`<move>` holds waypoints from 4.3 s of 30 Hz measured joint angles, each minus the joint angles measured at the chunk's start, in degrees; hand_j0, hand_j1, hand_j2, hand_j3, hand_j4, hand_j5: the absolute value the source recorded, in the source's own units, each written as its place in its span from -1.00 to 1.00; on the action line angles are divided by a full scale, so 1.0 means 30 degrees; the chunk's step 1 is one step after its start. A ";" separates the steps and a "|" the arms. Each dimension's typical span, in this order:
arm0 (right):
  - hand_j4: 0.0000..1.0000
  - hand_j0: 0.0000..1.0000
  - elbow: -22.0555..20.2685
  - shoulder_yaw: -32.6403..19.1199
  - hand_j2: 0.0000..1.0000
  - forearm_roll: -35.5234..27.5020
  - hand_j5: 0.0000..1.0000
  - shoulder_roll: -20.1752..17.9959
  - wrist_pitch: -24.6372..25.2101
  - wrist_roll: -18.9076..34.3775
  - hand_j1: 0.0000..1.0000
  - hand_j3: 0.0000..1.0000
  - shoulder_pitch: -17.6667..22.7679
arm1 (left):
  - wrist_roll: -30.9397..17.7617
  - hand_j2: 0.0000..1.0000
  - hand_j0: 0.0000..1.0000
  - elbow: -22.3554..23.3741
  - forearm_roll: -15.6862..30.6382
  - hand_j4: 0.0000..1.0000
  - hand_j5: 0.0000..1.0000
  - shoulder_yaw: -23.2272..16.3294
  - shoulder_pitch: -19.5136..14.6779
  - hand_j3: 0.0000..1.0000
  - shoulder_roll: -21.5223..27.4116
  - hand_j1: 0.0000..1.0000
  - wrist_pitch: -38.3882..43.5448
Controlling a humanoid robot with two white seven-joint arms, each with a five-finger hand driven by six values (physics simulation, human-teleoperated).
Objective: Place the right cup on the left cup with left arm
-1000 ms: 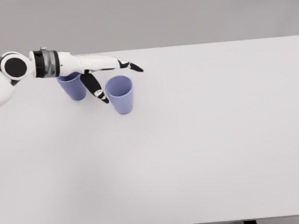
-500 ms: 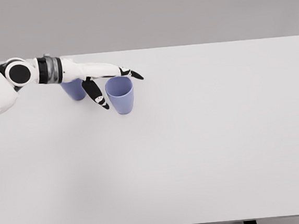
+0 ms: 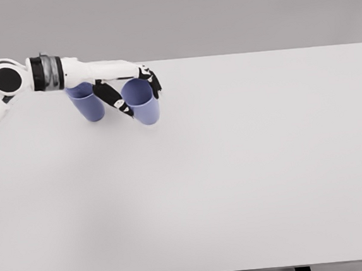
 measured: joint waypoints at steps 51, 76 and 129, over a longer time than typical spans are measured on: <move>1.00 1.00 -0.0001 0.0000 1.00 -0.0001 1.00 0.0000 0.0001 0.0000 1.00 1.00 0.0000 | 0.0004 0.00 0.00 0.0947 0.1925 0.00 0.00 -0.0928 -0.3075 0.00 0.4301 0.00 0.0003; 1.00 1.00 -0.0001 0.0001 1.00 -0.0001 1.00 0.0000 0.0001 0.0000 1.00 1.00 0.0000 | 0.0006 0.02 0.02 0.0929 0.1973 0.02 0.02 -0.0648 -0.2459 0.02 0.4788 0.02 0.0001; 1.00 1.00 -0.0001 0.0000 1.00 0.0002 1.00 0.0000 0.0001 0.0000 1.00 1.00 0.0000 | 0.0009 1.00 1.00 0.2696 0.1132 1.00 1.00 0.1070 -0.1053 1.00 0.3513 1.00 0.0010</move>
